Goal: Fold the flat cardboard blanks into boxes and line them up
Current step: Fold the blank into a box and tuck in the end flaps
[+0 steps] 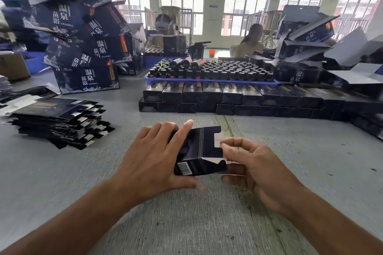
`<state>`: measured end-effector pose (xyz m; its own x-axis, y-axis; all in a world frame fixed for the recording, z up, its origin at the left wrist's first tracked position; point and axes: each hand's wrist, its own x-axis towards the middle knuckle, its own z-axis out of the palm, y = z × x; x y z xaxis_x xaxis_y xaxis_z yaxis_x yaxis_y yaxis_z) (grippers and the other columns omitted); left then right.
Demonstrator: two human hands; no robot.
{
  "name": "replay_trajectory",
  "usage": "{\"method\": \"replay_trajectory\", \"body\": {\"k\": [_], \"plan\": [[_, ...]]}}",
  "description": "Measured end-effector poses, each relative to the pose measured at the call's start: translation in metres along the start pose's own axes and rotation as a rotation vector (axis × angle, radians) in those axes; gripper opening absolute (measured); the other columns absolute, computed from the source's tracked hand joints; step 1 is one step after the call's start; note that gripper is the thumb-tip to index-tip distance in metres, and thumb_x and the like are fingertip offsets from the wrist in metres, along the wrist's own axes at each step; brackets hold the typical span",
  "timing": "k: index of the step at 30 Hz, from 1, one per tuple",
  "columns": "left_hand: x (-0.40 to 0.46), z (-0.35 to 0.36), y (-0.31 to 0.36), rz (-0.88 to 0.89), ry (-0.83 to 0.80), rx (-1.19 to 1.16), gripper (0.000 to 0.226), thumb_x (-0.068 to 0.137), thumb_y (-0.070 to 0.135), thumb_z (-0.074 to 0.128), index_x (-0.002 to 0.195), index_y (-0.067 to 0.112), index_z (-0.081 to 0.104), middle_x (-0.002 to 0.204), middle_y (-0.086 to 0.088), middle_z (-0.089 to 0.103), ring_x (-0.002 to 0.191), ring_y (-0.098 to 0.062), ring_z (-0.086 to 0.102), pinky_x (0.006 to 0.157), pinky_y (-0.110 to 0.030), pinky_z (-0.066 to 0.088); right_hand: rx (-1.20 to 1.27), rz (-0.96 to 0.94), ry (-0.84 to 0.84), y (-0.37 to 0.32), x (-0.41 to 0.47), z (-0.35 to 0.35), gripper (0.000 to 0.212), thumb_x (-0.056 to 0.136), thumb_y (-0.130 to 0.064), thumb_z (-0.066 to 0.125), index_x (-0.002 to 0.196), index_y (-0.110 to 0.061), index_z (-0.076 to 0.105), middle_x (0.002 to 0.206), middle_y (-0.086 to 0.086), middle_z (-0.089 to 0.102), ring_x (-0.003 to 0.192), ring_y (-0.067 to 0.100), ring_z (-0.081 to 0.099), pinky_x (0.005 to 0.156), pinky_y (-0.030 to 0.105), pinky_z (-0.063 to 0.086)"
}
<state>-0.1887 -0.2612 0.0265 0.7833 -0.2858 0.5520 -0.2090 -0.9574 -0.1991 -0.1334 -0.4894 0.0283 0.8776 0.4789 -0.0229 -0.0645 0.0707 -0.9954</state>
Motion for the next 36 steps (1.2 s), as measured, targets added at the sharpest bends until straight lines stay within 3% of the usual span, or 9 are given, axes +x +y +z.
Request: {"method": "replay_trajectory", "body": {"k": [4,8,12,17,21,27,32,36], "plan": [[-0.002,-0.002,0.006,-0.017,0.068,-0.058,0.104,0.077,0.091,0.039,0.138,0.007,0.051,0.121,-0.006,0.056,0.104,-0.023,0.055,0.088,-0.042,0.05,-0.009,-0.052,0.011,-0.002,-0.004,0.003,0.047,0.071,-0.03,0.078,0.11,-0.009,0.061,0.099,0.013,0.077,0.087,0.029,0.076,0.058,0.028,0.059],[-0.002,0.001,0.009,0.005,0.12,-0.127,0.084,0.075,0.079,0.057,0.128,0.013,0.053,0.124,-0.003,0.056,0.108,-0.021,0.056,0.092,-0.039,0.045,-0.165,-0.177,0.08,-0.002,-0.008,0.008,0.03,0.081,-0.016,0.078,0.1,-0.012,0.055,0.09,0.009,0.078,0.081,0.024,0.077,0.059,0.024,0.058],[0.0,0.001,0.009,0.007,0.117,-0.13,0.09,0.074,0.085,0.052,0.129,0.014,0.047,0.124,-0.002,0.062,0.11,-0.021,0.06,0.097,-0.041,0.047,-0.312,-0.283,0.131,-0.001,-0.01,0.013,0.023,0.087,-0.011,0.075,0.097,-0.023,0.058,0.091,-0.001,0.079,0.079,0.017,0.077,0.06,0.021,0.057],[0.0,-0.001,0.008,0.06,0.126,-0.127,0.104,0.076,0.089,0.043,0.147,0.013,0.034,0.13,-0.007,0.059,0.115,-0.024,0.058,0.097,-0.042,0.047,-0.358,-0.326,0.078,-0.001,-0.013,0.017,0.04,0.093,-0.013,0.069,0.12,-0.042,0.059,0.09,0.0,0.077,0.081,0.013,0.076,0.061,0.023,0.059],[0.0,-0.002,0.007,0.11,0.155,-0.111,0.086,0.086,0.08,0.041,0.15,0.023,0.033,0.136,-0.012,0.056,0.115,-0.029,0.06,0.092,-0.047,0.05,-0.385,-0.341,0.076,0.0,-0.013,0.017,0.052,0.096,-0.01,0.064,0.126,-0.052,0.054,0.095,-0.01,0.076,0.082,0.014,0.076,0.061,0.024,0.059],[0.002,-0.005,0.009,0.158,0.16,-0.1,0.063,0.095,0.069,0.038,0.149,0.037,0.036,0.137,-0.014,0.05,0.117,-0.029,0.055,0.094,-0.047,0.048,-0.466,-0.411,0.117,-0.002,-0.014,0.014,0.061,0.098,-0.011,0.062,0.136,-0.056,0.047,0.098,-0.006,0.075,0.084,0.008,0.074,0.062,0.021,0.059],[0.003,-0.007,0.007,0.188,0.175,-0.145,0.055,0.096,0.064,0.042,0.142,0.034,0.049,0.139,-0.012,0.045,0.123,-0.024,0.045,0.099,-0.04,0.04,-0.51,-0.489,0.145,-0.004,-0.016,0.015,0.065,0.097,-0.013,0.063,0.135,-0.063,0.043,0.093,-0.017,0.074,0.081,0.004,0.072,0.064,0.016,0.057],[0.002,-0.007,0.006,0.172,0.191,-0.215,0.05,0.093,0.059,0.053,0.135,0.031,0.054,0.14,-0.01,0.045,0.126,-0.025,0.046,0.101,-0.046,0.045,-0.505,-0.512,0.166,-0.003,-0.016,0.015,0.065,0.097,-0.013,0.063,0.134,-0.062,0.044,0.097,-0.021,0.074,0.082,0.003,0.072,0.063,0.015,0.056]]}}
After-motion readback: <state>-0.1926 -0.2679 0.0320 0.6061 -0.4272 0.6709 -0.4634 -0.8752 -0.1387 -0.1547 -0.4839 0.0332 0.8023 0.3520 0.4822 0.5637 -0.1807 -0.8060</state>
